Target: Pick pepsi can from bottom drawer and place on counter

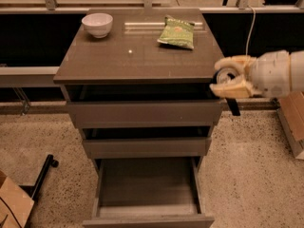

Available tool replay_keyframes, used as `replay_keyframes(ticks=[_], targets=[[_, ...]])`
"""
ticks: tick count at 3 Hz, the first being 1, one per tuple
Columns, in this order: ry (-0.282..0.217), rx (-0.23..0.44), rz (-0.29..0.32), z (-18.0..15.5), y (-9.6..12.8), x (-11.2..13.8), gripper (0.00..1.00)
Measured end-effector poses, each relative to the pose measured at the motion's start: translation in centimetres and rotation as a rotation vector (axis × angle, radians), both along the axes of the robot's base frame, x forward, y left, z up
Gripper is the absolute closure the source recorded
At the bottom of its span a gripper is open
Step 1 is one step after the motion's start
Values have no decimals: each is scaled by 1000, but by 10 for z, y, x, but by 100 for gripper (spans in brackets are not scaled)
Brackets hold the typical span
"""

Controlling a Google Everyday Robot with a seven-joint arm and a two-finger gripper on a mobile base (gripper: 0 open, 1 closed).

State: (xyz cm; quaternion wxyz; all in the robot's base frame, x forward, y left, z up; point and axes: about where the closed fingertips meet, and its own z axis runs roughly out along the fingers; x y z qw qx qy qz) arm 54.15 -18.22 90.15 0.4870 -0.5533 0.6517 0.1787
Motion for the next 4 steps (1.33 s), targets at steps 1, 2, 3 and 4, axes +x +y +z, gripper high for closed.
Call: replay_keyframes(ticks=[1, 2, 3, 4], targets=[[-104, -27, 18, 45, 1, 14, 100], [-200, -32, 47, 78, 4, 65, 100], [-230, -4, 67, 80, 10, 110, 100], [-250, 4, 64, 91, 11, 114, 100]])
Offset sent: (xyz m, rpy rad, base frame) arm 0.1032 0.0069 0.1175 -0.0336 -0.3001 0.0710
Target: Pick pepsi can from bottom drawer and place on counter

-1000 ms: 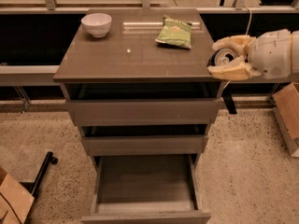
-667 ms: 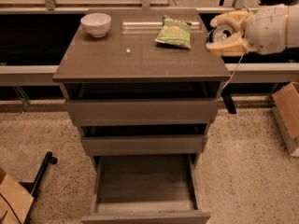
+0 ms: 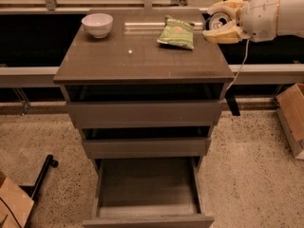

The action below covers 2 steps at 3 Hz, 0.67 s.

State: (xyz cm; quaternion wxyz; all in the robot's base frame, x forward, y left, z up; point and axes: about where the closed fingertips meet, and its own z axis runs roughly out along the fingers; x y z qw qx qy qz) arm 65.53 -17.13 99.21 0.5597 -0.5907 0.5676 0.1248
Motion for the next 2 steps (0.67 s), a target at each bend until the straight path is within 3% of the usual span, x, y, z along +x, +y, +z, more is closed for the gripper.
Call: replay_keyframes(ticks=[1, 2], targets=[[6, 10, -15, -19, 10, 7, 100], [-6, 7, -18, -44, 27, 30, 100]])
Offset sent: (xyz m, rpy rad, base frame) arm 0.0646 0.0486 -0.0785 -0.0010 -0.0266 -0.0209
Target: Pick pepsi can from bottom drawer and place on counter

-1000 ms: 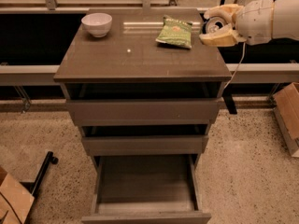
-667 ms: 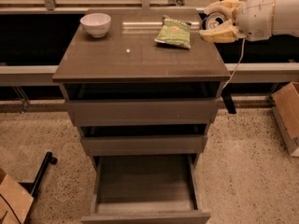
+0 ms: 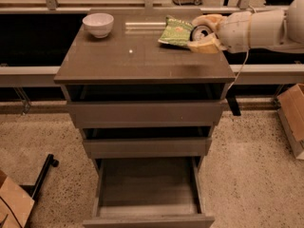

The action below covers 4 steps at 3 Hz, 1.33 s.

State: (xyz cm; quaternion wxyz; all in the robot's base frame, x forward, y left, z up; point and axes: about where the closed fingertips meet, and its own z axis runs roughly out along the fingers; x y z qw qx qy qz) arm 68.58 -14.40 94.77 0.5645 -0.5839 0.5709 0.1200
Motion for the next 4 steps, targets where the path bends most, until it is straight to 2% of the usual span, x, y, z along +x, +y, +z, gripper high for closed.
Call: replay_keyframes(ticks=[2, 3, 4], targets=[[6, -20, -15, -61, 27, 41, 100], [8, -43, -35, -81, 29, 58, 84], [6, -58, -49, -91, 29, 66, 61]])
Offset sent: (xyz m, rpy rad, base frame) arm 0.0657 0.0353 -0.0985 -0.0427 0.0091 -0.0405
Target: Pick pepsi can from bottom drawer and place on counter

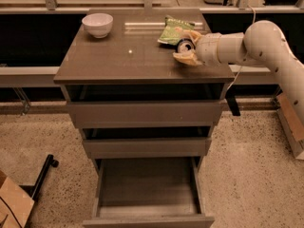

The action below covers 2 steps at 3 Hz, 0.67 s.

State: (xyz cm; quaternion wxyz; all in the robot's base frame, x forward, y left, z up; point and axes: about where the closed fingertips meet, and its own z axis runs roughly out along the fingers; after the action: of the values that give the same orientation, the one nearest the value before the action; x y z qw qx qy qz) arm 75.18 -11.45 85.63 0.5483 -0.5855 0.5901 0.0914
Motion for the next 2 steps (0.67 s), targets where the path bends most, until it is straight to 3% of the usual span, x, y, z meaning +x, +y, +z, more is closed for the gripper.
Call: replay_keyframes(ticks=[2], targets=[[-14, -2, -14, -2, 2, 1, 14]])
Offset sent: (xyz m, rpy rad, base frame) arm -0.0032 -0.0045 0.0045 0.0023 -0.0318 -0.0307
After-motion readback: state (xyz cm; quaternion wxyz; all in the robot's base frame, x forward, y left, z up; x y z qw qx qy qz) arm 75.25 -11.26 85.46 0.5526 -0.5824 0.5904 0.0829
